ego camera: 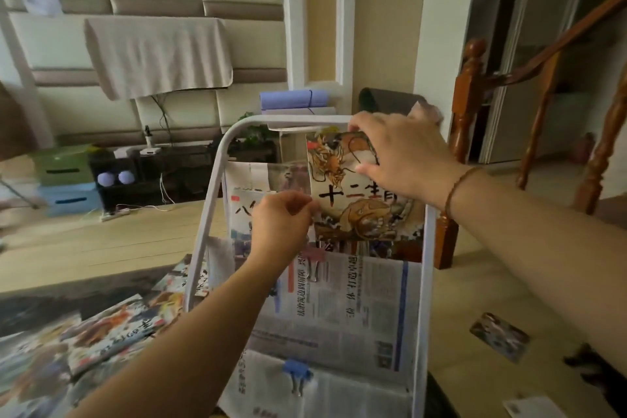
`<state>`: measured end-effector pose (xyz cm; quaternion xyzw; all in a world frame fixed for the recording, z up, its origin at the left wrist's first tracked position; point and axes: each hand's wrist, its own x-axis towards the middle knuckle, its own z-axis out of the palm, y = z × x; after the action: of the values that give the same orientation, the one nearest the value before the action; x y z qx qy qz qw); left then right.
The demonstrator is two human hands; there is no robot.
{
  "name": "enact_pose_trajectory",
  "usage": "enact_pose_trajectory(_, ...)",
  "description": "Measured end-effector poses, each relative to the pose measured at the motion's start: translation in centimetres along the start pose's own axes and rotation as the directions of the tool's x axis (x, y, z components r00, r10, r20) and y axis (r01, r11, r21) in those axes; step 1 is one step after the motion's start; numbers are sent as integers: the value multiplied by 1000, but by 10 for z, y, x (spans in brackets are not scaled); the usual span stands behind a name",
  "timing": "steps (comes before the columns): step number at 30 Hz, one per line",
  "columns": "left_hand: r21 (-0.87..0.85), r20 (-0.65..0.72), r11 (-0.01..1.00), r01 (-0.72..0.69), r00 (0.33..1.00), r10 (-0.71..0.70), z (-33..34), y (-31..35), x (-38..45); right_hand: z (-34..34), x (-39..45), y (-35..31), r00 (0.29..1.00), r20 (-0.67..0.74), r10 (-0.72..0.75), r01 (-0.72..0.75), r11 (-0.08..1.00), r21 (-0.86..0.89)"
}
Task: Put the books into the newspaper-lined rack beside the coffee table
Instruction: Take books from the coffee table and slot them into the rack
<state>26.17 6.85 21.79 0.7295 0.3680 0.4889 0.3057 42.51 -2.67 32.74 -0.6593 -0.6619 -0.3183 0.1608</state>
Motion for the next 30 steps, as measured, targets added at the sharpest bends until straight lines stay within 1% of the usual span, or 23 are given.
enact_pose_trajectory(2, 18, 56, 1000, 20, 998, -21, 0, -3, -3, 6, -4, -4, 1000, 15, -6, 7, 1000, -19)
enact_pose_trajectory(4, 13, 146, 999, 52, 988, -53, 2, -5, -9, 14, -10, -8, 999, 33, 0, 2, 998, -61)
enact_pose_trajectory(5, 56, 170, 997, 43, 984, -52, 3, -7, -10, 19, -13, -10, 999, 43, 13, -9, 996, -91)
enact_pose_trajectory(6, 146, 180, 989, 13, 983, -39, 5, -10, -11, 23, -18, -12, 998, 50, 28, -22, 992, -128)
enact_pose_trajectory(9, 405, 168, 913, -47, 986, -23, 11, -18, -11, 36, -33, -17, 999, 0, 37, -36, 960, -277)
enact_pose_trajectory(12, 504, 164, 863, -41, 985, -49, 12, -19, -13, 43, -44, -22, 999, -54, 8, -28, 923, -384)
enact_pose_trajectory(16, 649, 195, 753, -106, 980, -30, 11, -11, -19, 55, -56, -28, 999, 10, 40, -32, 907, -420)
enact_pose_trajectory(20, 713, 248, 680, -173, 969, -12, 11, -9, -24, 62, -63, -33, 993, 83, 84, -45, 921, -386)
enact_pose_trajectory(26, 699, 262, 686, -203, 965, 18, 10, -8, -29, 61, -63, -37, 985, 106, 135, -81, 912, -402)
enact_pose_trajectory(28, 706, 271, 676, -211, 962, 18, 6, -9, -30, 58, -62, -41, 984, 116, 138, -84, 920, -383)
enact_pose_trajectory(30, 693, 280, 680, -239, 959, 51, -2, -12, -34, 52, -61, -48, 984, 117, 135, -87, 933, -349)
